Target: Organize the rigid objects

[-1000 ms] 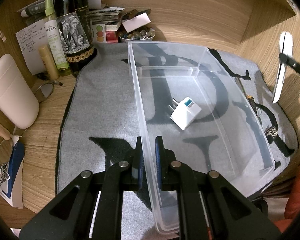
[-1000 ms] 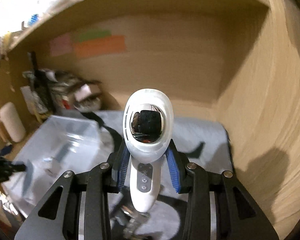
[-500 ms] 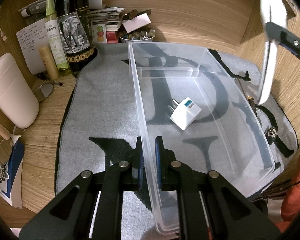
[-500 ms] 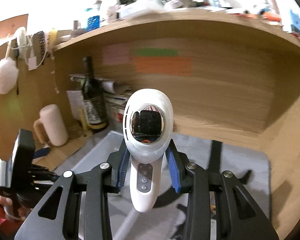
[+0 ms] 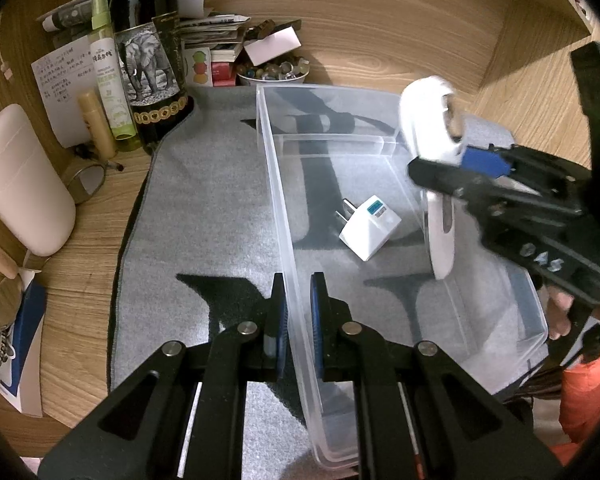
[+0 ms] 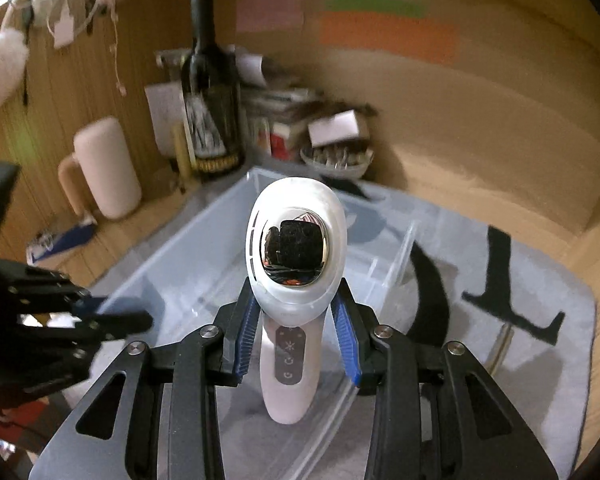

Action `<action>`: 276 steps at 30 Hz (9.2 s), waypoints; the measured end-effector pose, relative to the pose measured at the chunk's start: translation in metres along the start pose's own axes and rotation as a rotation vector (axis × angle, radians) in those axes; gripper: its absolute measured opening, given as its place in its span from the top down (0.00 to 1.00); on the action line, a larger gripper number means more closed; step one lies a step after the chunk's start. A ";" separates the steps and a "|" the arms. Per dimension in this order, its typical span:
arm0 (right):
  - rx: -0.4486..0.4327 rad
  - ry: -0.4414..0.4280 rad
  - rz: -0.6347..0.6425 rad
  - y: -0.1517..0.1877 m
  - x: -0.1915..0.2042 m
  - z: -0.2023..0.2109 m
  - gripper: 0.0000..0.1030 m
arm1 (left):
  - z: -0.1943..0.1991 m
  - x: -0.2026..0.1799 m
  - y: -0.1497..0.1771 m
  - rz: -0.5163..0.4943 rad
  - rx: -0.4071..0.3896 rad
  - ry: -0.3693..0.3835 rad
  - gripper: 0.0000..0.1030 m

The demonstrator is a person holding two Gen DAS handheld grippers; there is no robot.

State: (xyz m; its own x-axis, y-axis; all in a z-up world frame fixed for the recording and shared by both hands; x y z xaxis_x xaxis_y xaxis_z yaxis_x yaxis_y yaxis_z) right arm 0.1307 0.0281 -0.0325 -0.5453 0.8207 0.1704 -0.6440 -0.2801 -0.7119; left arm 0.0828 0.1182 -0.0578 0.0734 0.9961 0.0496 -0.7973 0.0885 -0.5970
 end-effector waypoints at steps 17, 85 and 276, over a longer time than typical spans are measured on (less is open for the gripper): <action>0.132 0.023 0.069 0.010 0.004 -0.020 0.63 | -0.002 -0.001 -0.001 -0.001 0.001 0.003 0.90; -0.018 0.160 -0.323 0.089 -0.152 0.088 0.71 | -0.002 -0.004 0.000 -0.018 0.007 -0.019 0.90; -0.073 -0.049 -0.055 0.006 -0.020 0.053 0.56 | 0.002 -0.011 0.003 -0.004 -0.004 -0.020 0.90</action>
State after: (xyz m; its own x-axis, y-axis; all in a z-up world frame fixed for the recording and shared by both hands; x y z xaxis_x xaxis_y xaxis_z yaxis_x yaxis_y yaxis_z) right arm 0.1093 -0.0159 -0.0041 -0.5367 0.8082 0.2426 -0.6338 -0.1963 -0.7482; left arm 0.0784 0.1078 -0.0582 0.0650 0.9956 0.0681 -0.7945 0.0929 -0.6001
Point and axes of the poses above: each gripper's, at about its wrist camera, not at the fingertips, and z roughly against the way its jaws point, x to its left, y to its underside, the point moved 5 cm from there along -z, roughly the way its jaws point, and after that the axes turned 14 degrees about -z, right-handed, at the moved point
